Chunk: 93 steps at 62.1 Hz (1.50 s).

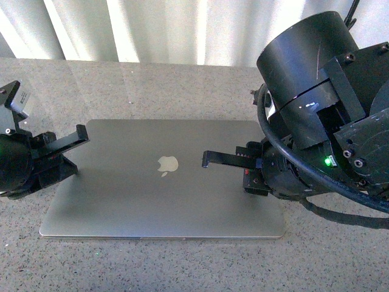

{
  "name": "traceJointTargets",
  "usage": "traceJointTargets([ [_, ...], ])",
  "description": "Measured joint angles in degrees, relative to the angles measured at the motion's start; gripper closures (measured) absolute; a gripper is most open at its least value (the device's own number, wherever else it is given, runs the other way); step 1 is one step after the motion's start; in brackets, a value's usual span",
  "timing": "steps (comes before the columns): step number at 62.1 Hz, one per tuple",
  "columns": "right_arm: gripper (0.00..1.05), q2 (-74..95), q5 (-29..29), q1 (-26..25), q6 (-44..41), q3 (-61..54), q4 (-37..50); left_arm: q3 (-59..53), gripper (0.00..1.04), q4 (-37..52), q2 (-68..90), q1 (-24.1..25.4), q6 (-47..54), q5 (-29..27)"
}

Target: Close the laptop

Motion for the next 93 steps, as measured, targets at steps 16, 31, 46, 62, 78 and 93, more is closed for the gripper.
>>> traceJointTargets([
  [16,1.04,0.00,0.44,-0.02,-0.31,-0.07,-0.02,-0.39,1.01,0.81,0.20,0.42,-0.52,0.57],
  [31,1.04,-0.50,2.03,-0.20,-1.95,-0.15,-0.26,-0.66,1.01,0.66,-1.09,1.16,-0.70,-0.44],
  [46,1.04,-6.86,16.13,-0.87,-18.56,-4.13,13.86,-2.12,1.00,9.16,-9.70,3.67,-1.31,-5.25],
  [62,0.60,-13.07,19.06,-1.90,-41.11,-6.64,24.59,-2.12,0.53,10.10,-12.04,4.09,-1.33,-5.46],
  [78,0.46,-10.51,17.25,-3.85,-36.79,-15.54,51.32,-15.19,0.64,51.65,-7.74,4.31,17.55,-8.02],
  [93,0.88,-23.28,11.34,-11.43,-32.89,-30.93,65.59,-23.52,1.01,52.96,-20.28,4.28,23.23,-7.96],
])
